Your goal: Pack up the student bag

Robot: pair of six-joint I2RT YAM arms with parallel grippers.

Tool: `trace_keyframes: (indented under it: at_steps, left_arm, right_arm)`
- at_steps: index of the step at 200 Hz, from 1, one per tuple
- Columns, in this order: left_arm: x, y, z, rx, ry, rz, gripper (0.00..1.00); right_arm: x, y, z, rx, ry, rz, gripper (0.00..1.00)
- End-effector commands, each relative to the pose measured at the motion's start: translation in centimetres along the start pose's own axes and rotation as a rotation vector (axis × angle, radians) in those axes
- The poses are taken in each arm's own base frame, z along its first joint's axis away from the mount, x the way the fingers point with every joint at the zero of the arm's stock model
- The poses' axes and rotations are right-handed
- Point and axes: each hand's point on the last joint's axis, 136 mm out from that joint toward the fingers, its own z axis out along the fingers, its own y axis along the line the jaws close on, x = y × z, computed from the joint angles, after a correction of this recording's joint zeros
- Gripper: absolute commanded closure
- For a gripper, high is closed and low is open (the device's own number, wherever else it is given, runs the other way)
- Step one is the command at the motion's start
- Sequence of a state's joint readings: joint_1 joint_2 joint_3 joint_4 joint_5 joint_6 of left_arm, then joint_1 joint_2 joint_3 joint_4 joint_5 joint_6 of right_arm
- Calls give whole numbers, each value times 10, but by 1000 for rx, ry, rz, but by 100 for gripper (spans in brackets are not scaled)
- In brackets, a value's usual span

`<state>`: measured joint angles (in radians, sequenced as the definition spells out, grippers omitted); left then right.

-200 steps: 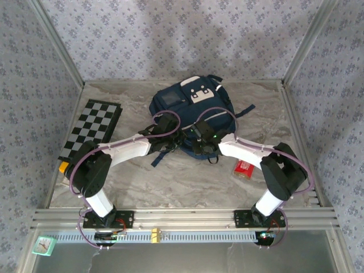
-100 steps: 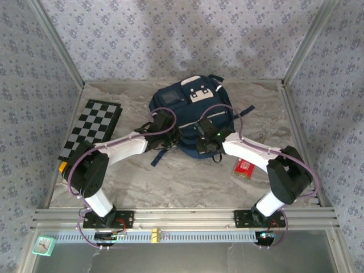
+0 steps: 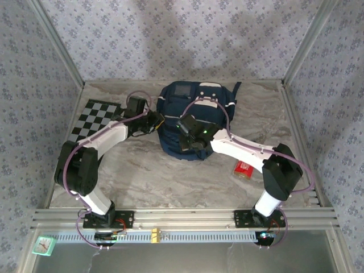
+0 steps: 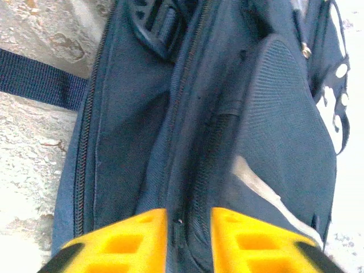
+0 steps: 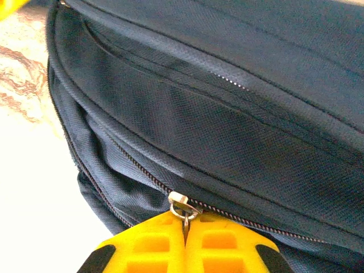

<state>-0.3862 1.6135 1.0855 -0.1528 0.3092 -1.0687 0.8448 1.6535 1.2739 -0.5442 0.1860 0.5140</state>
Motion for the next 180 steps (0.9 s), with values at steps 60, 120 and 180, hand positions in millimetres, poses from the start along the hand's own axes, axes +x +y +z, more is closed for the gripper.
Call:
trace_keyframes:
  at_steps: [60,120,180]
  left_arm:
    - [83,-16,0,108,85,-215,51]
    - [101,-20,40,41,72,-271,63]
    - [82,-11,34,-12,-35,-248,88]
  right_arm:
    - [3,8,5,-47,-2,76,100]
    - [7,9,9,-50,-7,87,100]
    - [7,-2,3,9,-24,70,100]
